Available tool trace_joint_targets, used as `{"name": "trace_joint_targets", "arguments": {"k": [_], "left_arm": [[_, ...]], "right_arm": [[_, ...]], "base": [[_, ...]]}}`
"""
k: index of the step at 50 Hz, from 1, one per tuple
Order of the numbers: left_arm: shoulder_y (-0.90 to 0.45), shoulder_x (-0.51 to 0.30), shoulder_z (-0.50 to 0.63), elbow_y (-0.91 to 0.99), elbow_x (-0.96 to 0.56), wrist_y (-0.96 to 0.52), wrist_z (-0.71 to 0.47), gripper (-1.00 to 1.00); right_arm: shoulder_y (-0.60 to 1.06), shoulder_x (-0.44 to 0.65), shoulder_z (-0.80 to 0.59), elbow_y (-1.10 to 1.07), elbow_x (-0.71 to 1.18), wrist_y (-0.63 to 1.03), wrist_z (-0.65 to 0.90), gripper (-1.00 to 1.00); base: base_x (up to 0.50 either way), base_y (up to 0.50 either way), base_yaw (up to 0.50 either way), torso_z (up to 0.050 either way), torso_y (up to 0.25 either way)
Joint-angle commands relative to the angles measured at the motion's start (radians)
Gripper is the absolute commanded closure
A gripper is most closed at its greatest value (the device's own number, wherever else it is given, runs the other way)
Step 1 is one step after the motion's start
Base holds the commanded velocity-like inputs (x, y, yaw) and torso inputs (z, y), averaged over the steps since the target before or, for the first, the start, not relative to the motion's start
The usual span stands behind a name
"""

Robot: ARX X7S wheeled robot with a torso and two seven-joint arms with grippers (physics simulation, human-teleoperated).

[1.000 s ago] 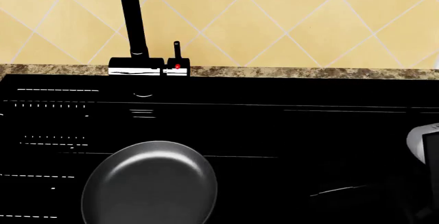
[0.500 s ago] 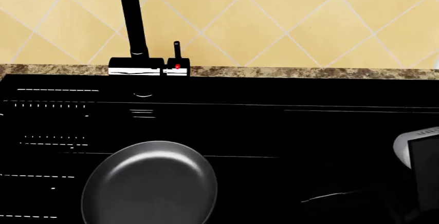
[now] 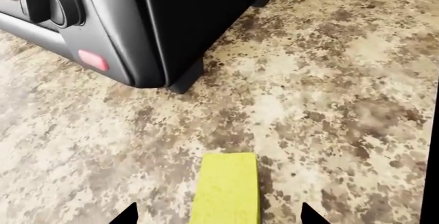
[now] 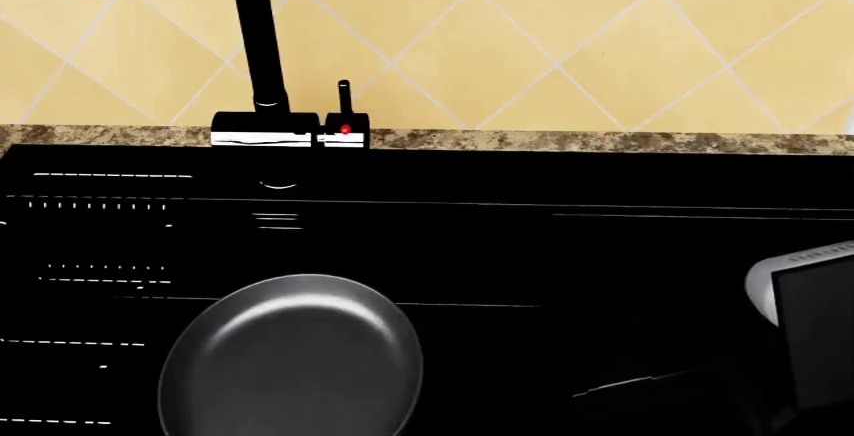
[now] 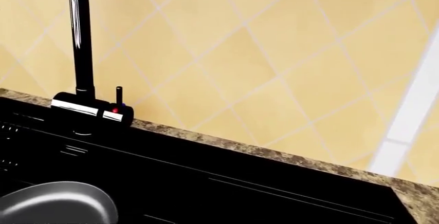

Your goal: Pick the pan and sponge and place them into the sink. Then turn on the water.

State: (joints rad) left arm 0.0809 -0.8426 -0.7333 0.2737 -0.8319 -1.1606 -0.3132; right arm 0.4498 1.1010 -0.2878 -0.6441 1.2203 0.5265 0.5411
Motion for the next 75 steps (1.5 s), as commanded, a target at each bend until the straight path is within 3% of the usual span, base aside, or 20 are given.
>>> {"name": "trace_joint_targets", "arguments": {"k": [1, 22, 23, 45, 59, 68, 70, 75], "left_arm": [[0.042, 0.006, 0.054, -0.045, 0.072, 0.064, 0.03, -1.0], [0.05, 0.03, 0.052, -0.152, 0.073, 0.098, 0.081, -1.0], [0.049, 0.035, 0.051, -0.152, 0.072, 0.096, 0.076, 1.0], [-0.017, 0.03, 0.021, -0.016, 0.002, 0.016, 0.003, 1.0], [-0.158, 0.001, 0.014, 0.222, -0.235, -0.185, -0.08, 1.0], [-0.351, -0.007, 0.241, 0.257, -0.302, -0.235, -0.14, 1.0], [-0.426, 0.036, 0.3, 0.273, -0.344, -0.272, -0.195, 1.0], [-0.467, 0.062, 0.383, 0.284, -0.347, -0.272, -0.206, 1.0]], "right_arm": [[-0.003, -0.008, -0.001, -0.005, -0.007, 0.008, 0.003, -1.0], [-0.033, 0.013, 0.014, -0.004, 0.02, 0.005, 0.023, -1.0], [-0.034, 0.013, 0.015, -0.004, 0.02, 0.003, 0.023, -1.0], [-0.048, 0.015, 0.022, 0.001, 0.014, -0.009, 0.012, -1.0], [-0.026, 0.002, 0.011, 0.002, 0.015, 0.005, 0.008, -1.0], [-0.043, 0.012, 0.021, -0.003, 0.021, -0.005, 0.011, -1.0], [-0.044, 0.018, 0.026, -0.008, 0.028, -0.006, 0.014, -1.0], [-0.046, 0.035, 0.046, -0.017, 0.044, -0.014, 0.019, -1.0]], "base": [[0.0, 0.0, 0.0, 0.0, 0.0], [0.0, 0.0, 0.0, 0.0, 0.0], [0.0, 0.0, 0.0, 0.0, 0.0], [0.0, 0.0, 0.0, 0.0, 0.0], [0.0, 0.0, 0.0, 0.0, 0.0], [0.0, 0.0, 0.0, 0.0, 0.0], [0.0, 0.0, 0.0, 0.0, 0.0], [0.0, 0.0, 0.0, 0.0, 0.0]]}}
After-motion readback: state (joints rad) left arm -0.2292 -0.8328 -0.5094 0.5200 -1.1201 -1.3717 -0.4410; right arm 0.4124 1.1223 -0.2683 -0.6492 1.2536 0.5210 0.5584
